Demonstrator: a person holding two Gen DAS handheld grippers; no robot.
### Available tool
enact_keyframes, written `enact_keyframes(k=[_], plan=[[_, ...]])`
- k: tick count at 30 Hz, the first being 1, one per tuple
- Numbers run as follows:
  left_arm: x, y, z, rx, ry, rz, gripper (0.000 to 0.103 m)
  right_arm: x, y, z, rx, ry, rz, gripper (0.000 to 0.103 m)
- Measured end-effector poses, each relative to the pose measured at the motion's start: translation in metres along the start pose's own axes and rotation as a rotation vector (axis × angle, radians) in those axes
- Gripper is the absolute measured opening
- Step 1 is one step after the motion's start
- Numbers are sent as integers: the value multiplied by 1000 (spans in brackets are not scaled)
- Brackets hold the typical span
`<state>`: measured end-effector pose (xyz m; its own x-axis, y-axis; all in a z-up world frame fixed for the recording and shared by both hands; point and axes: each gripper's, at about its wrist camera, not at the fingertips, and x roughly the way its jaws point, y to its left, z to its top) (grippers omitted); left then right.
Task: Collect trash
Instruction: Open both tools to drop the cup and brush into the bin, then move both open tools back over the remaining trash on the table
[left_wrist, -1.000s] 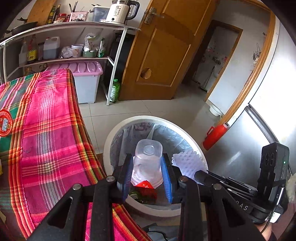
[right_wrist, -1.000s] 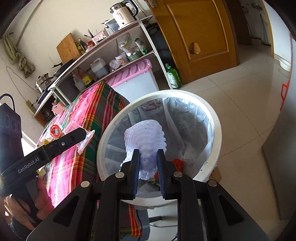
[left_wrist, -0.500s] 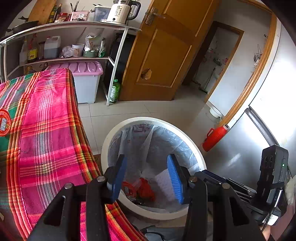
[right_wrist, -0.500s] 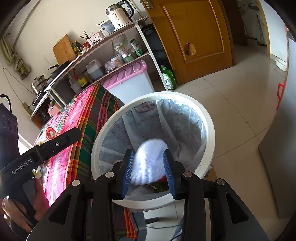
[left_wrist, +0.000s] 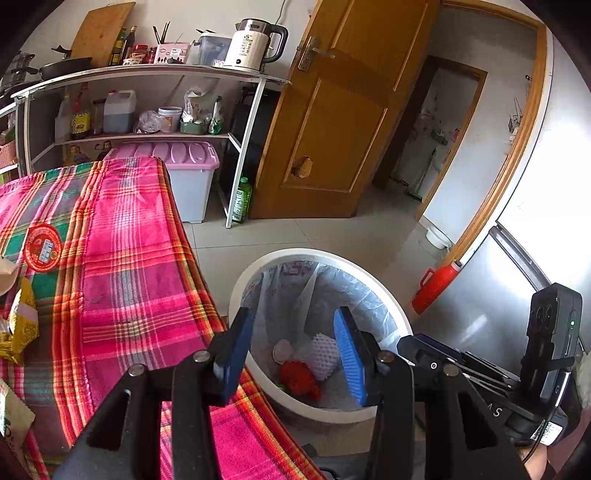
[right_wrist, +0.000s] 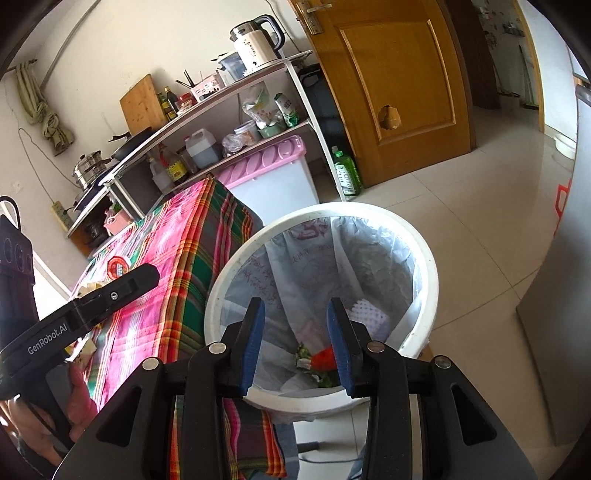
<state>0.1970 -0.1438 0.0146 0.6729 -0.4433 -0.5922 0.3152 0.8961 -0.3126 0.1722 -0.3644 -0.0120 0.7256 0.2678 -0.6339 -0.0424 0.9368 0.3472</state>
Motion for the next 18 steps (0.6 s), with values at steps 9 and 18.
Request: enact_keyframes(k=[9, 18], plan=[[-42, 22, -12, -9, -61, 46, 48, -7, 38, -5, -65, 21, 77, 36], [-85, 54, -30, -27, -116, 138, 48, -10, 84, -14, -132, 31, 151, 36]])
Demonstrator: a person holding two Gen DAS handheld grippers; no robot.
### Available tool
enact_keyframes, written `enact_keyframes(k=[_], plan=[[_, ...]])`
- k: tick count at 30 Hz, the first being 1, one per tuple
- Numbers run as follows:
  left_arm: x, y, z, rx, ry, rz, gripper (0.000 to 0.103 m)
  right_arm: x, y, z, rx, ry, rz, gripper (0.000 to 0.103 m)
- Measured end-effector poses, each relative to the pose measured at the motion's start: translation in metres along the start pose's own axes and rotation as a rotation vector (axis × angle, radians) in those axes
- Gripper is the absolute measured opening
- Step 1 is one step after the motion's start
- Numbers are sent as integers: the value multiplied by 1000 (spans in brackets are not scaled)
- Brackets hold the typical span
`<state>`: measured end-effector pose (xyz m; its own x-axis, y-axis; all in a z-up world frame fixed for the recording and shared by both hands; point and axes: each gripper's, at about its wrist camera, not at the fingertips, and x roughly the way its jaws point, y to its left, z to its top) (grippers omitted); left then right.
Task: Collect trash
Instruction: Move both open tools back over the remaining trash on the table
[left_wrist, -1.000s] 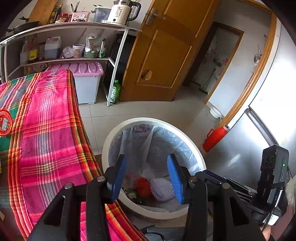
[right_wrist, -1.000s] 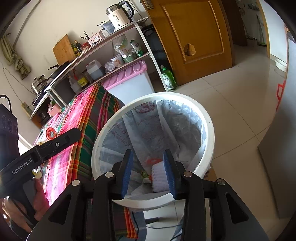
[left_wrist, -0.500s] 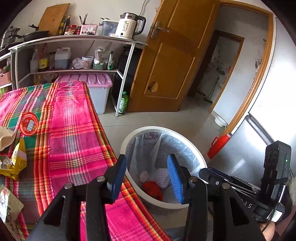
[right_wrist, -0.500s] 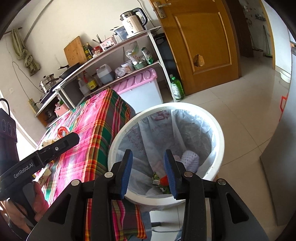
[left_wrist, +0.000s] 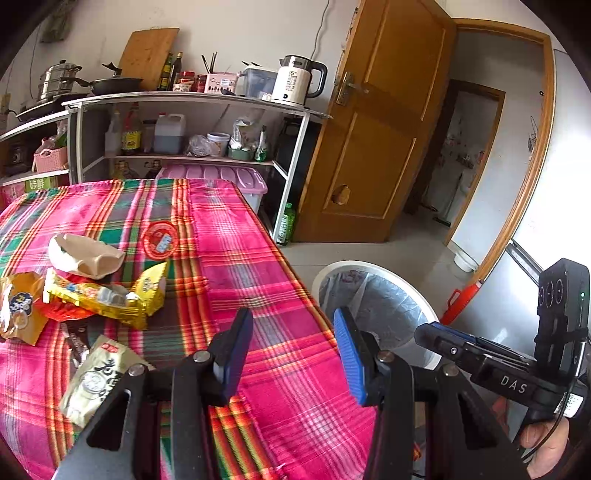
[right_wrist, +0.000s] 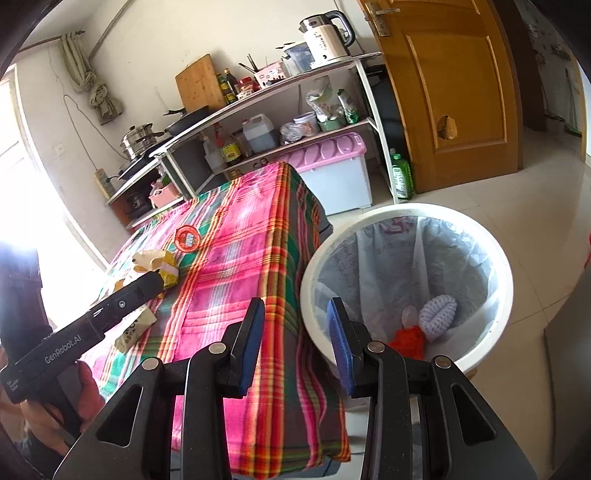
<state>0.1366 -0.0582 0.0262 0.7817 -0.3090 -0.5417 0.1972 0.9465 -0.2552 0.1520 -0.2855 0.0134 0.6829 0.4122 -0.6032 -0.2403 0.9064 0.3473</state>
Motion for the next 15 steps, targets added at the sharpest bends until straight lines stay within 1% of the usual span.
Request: enact_keyframes(k=[3, 12, 15], plan=[[-13, 13, -3, -9, -15, 22, 48, 1, 17, -1, -28, 4, 21, 36], [-47, 58, -17, -53, -46, 127, 48, 8, 55, -6, -86, 26, 74, 36], [-54, 73, -21, -71, -54, 158, 57, 13, 64, -8, -98, 38, 88, 36]])
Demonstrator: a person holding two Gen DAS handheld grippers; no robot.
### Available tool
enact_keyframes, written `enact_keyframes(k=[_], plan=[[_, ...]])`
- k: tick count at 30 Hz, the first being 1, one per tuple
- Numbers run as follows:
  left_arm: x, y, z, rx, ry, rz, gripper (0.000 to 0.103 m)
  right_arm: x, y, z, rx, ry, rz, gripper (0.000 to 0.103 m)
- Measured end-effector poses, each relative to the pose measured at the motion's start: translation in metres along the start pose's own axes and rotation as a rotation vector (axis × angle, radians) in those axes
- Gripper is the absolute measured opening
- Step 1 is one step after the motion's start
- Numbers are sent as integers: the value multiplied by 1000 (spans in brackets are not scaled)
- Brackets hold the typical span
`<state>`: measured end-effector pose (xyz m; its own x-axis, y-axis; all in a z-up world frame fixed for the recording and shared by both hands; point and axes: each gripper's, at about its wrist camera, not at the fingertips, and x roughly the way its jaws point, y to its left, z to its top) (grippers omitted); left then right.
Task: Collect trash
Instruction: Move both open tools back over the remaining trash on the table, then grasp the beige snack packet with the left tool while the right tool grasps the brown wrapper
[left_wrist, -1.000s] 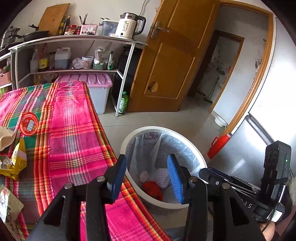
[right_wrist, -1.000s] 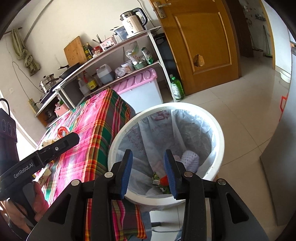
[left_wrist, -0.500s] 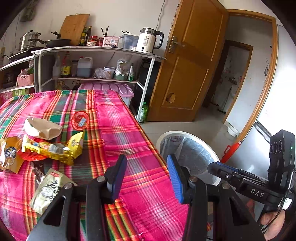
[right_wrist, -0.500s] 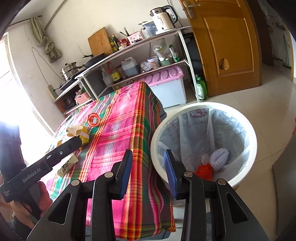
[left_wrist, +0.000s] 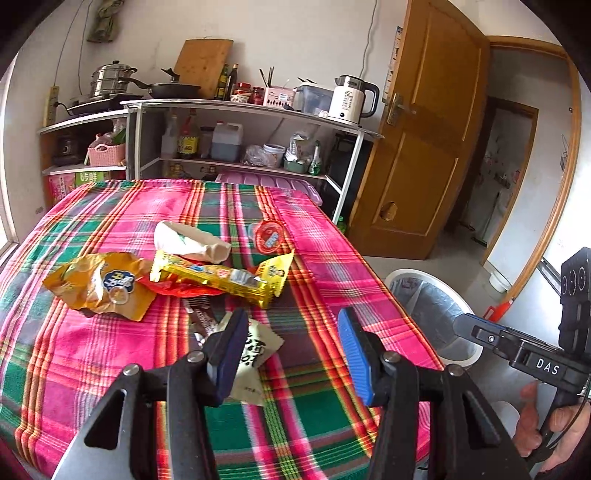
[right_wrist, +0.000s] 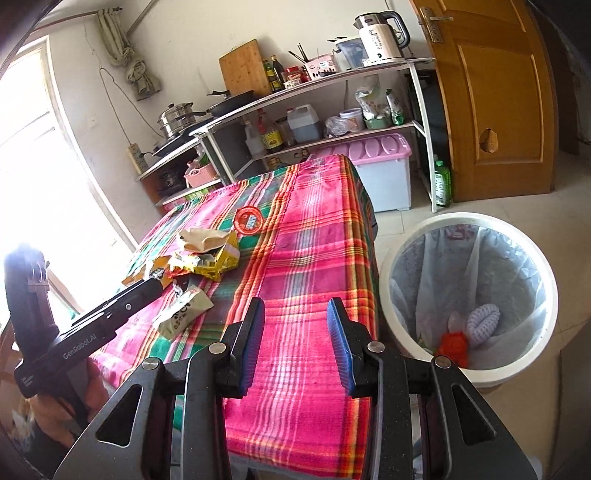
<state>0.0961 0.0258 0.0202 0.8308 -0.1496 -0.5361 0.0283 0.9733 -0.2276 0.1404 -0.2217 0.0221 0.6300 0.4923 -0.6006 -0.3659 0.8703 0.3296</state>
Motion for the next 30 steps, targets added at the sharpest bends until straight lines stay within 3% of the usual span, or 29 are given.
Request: enact_keyframes(k=[8, 20, 23, 30], plan=[[9, 25, -8, -12, 29, 48, 59, 13, 17, 1, -39, 20, 30, 36], [44, 27, -23, 33, 152, 100, 62, 34, 18, 3, -42, 57, 42, 36], [46, 21, -23, 72, 163, 126, 50, 39, 19, 3, -42, 63, 43, 36], [38, 22, -24, 63, 126, 107, 41, 45, 22, 3, -50, 75, 46, 36]])
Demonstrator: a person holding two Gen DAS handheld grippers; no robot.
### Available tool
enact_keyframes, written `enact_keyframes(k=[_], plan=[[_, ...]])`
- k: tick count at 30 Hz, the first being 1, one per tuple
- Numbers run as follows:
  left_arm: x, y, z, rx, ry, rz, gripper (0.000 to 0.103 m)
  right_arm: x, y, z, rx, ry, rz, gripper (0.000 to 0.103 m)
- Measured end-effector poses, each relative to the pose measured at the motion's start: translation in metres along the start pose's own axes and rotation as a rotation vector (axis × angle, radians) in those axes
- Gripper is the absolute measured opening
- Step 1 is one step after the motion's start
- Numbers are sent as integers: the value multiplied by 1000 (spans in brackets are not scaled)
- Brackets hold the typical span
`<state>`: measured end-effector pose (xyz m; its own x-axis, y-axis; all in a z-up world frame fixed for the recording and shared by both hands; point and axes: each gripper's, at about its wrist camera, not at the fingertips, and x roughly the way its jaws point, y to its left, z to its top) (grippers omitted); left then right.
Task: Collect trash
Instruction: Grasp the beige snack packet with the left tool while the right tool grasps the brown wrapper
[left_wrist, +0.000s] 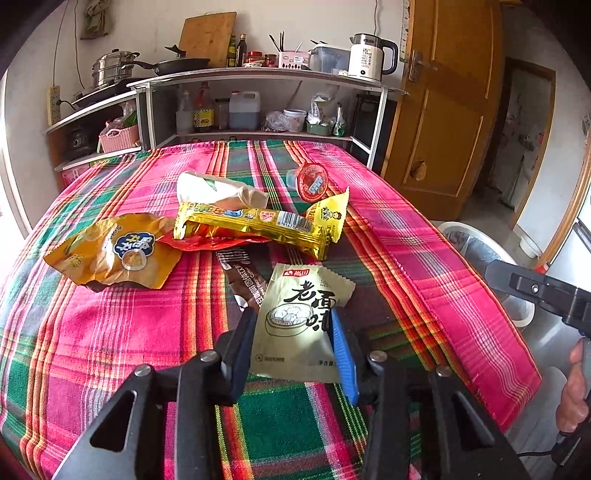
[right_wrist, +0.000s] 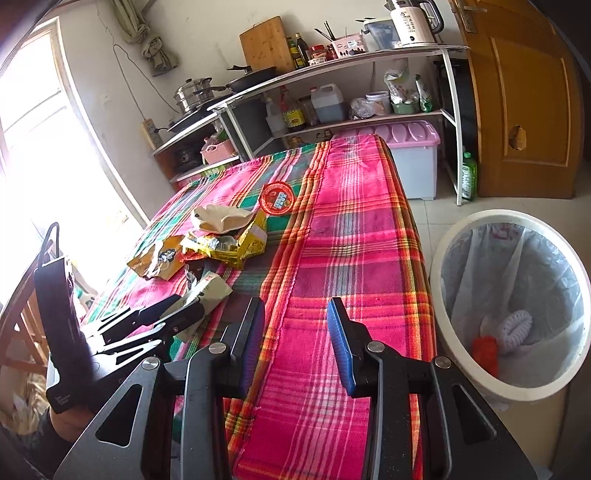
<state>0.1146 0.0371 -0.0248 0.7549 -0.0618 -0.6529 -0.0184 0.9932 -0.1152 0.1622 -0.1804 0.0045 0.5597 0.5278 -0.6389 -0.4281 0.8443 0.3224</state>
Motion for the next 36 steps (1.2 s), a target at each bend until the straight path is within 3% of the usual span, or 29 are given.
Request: enact_keyframes(k=[10, 24, 36], plan=[[-24, 26, -1, -102, -72, -60, 39, 11, 12, 1, -23, 22, 7, 36], [-42, 82, -4, -204, -125, 28, 39, 58, 72, 3, -141, 103, 77, 36], [-49, 117, -13, -261, -141, 43, 39, 105, 121, -3, -241, 204, 80, 35]])
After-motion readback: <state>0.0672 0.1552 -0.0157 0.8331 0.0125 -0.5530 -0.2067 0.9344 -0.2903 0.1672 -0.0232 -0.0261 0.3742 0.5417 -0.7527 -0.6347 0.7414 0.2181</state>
